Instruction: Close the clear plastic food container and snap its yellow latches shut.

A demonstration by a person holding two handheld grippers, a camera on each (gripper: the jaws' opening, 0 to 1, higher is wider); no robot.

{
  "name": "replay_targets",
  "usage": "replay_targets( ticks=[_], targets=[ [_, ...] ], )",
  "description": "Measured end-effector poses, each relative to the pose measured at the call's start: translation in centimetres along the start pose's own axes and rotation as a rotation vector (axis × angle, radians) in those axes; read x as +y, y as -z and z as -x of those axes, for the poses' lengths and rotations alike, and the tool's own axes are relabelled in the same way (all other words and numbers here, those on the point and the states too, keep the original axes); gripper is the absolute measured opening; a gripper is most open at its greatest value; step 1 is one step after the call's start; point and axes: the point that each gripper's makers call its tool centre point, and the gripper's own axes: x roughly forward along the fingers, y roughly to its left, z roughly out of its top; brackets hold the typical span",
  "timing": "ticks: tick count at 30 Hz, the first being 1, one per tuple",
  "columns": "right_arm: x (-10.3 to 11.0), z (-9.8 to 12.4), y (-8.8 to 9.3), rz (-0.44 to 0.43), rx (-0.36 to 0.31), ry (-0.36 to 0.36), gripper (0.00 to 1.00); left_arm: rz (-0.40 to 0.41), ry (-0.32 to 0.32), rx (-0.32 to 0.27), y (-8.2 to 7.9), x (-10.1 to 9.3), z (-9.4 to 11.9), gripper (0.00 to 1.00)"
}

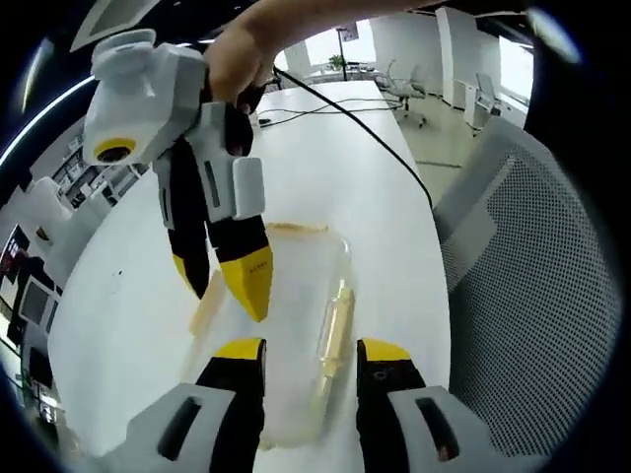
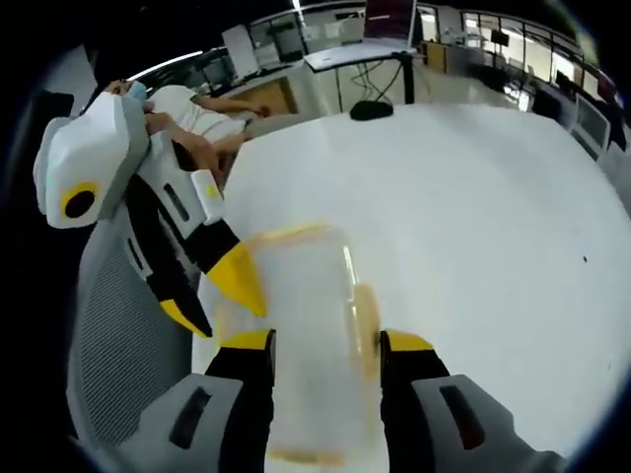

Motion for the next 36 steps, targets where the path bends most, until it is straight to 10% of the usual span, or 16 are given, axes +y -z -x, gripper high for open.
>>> replay_targets(
  ticks=[36],
  targets=[
    [0.39, -0.52, 0.1, -0.019, 0.059, -0.077, 0.39, -0.166, -0.028, -0.01, -0.65, -0.26, -0.49, 0.26]
  ],
)
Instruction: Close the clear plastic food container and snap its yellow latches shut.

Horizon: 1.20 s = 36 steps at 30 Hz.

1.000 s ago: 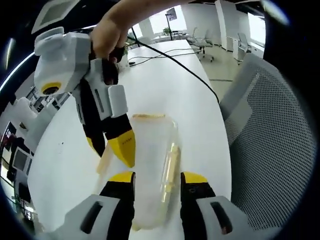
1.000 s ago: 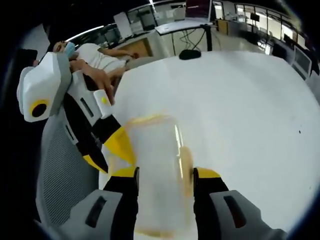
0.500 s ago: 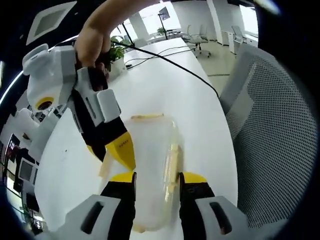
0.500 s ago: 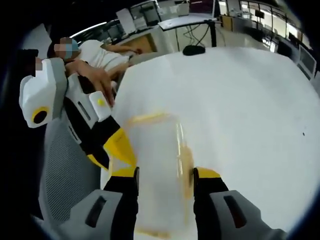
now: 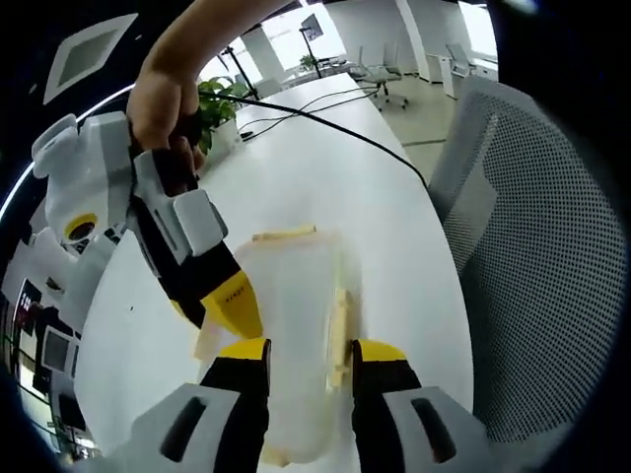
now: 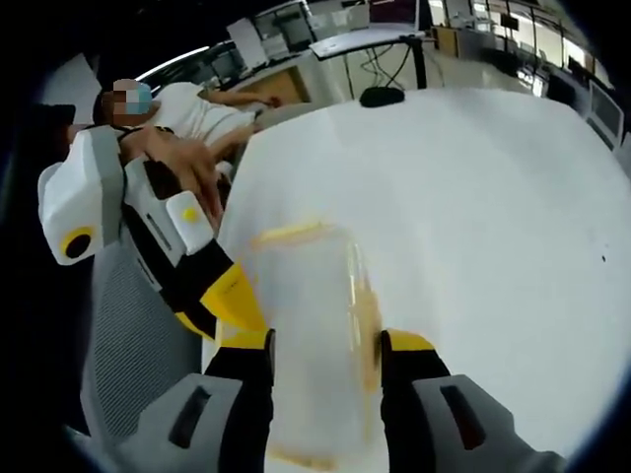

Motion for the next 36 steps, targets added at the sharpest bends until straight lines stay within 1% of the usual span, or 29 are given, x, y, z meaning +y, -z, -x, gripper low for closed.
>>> replay_targets(
  ticks=[6, 10, 11, 12, 13, 17, 20, 25, 27, 36],
  targets=[
    [0.06, -0.04, 0.06, -0.009, 0.011, -0.01, 0.38, 0.009, -0.012, 0.001, 0.02, 0.05, -0.06, 0.25],
    [0.14, -0.18, 0.05, -0.018, 0.059, -0.02, 0.36, 0.012, -0.024, 0.032, 0.14, 0.13, -0.31, 0.22],
    [-0.01, 0.07, 0.88, -0.045, 0.11, -0.018, 0.34, -0.034, -0.02, 0.009, -0.59, 0.15, -0.72, 0.21],
    [-0.09, -0.22, -0.01, -0.02, 0.066, -0.039, 0.34, -0.027, -0.038, 0.027, -0.39, 0.48, -0.31, 0.21],
    [-0.09, -0.15, 0.11, -0.016, 0.072, -0.041, 0.34, -0.01, -0.033, 0.029, -0.48, 0.45, -0.22, 0.21],
    [-0.11, -0.02, 0.19, -0.023, 0.065, -0.049, 0.34, -0.033, -0.022, 0.034, -0.2, 0.46, -0.26, 0.22],
    [-0.02, 0.04, 0.13, -0.02, 0.057, -0.044, 0.35, -0.018, -0.006, 0.011, -0.08, 0.25, -0.37, 0.23],
    [-0.02, 0.03, 0.11, -0.022, 0.06, -0.039, 0.36, -0.04, -0.022, -0.006, -0.1, 0.23, -0.32, 0.23],
    [0.04, 0.07, 0.09, -0.017, 0.061, -0.035, 0.36, -0.033, -0.02, -0.012, -0.18, 0.25, -0.33, 0.24],
    [0.11, 0.19, -0.02, 0.012, 0.068, -0.01, 0.36, -0.041, -0.025, -0.011, -0.27, 0.27, -0.36, 0.24]
  ],
)
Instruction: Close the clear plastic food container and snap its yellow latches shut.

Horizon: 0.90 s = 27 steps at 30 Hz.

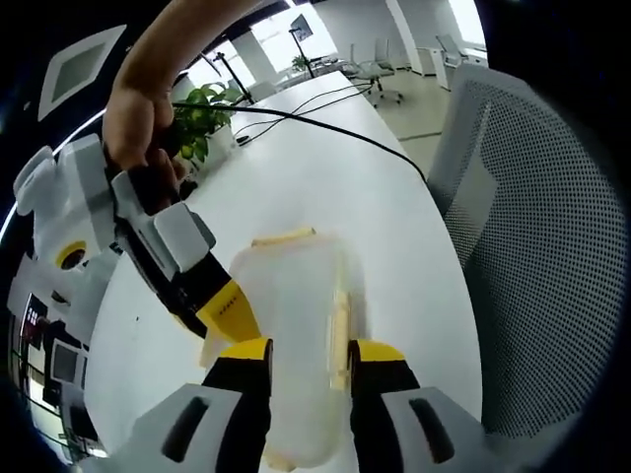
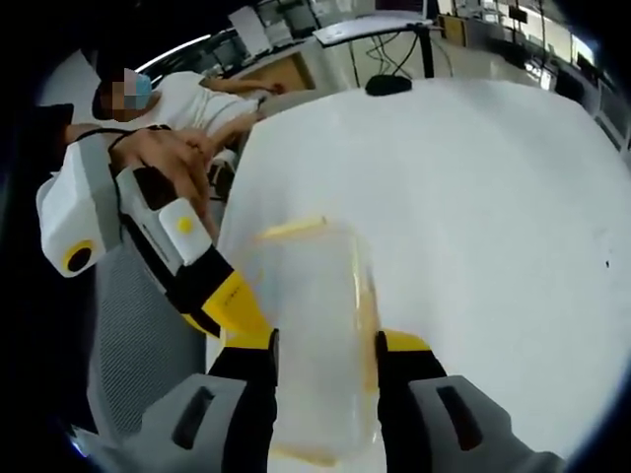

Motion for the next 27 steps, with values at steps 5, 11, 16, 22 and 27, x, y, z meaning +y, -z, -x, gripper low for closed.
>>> replay_targets(
  ticks=[5, 11, 16, 22, 27],
  targets=[
    [0.1, 0.0, -0.1, 0.018, 0.005, 0.011, 0.36, 0.011, -0.002, 0.004, 0.0, 0.0, 0.0, 0.24],
    [0.2, 0.1, -0.1, 0.037, 0.0, 0.04, 0.36, 0.038, -0.003, 0.015, 0.1, 0.0, 0.2, 0.25],
    [0.0, 0.4, -0.1, 0.055, -0.005, 0.065, 0.36, 0.031, -0.015, 0.022, 0.3, 0.3, 0.7, 0.27],
    [-0.4, 1.6, -0.6, 0.053, -0.043, 0.111, 0.38, 0.04, -0.03, 0.012, 0.2, 0.7, 1.6, 0.3],
    [-0.4, 2.4, -0.3, 0.065, -0.05, 0.137, 0.4, 0.09, -0.051, 0.009, 0.4, 1.1, 2.3, 0.32]
  ],
)
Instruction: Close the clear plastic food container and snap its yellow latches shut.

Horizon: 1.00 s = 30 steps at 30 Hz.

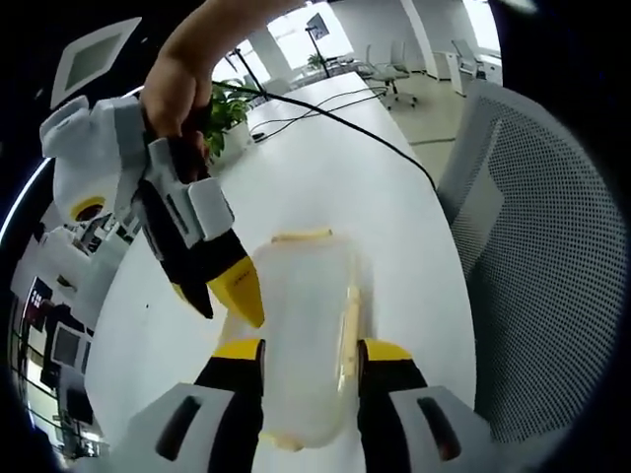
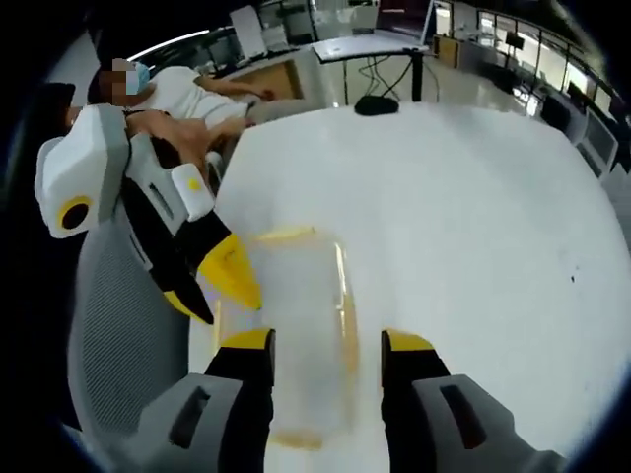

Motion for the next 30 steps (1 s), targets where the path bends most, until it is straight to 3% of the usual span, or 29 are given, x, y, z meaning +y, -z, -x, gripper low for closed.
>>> replay_targets(
  ticks=[16, 30],
  targets=[
    [0.0, 2.7, 1.5, -0.008, -0.048, 0.109, 0.46, 0.19, -0.042, -0.027, 1.2, 1.3, 2.0, 0.41],
    [1.4, 4.3, 3.2, -0.021, -0.107, 0.192, 0.49, 0.324, -0.075, -0.038, 2.9, 2.4, 3.0, 0.49]
  ],
)
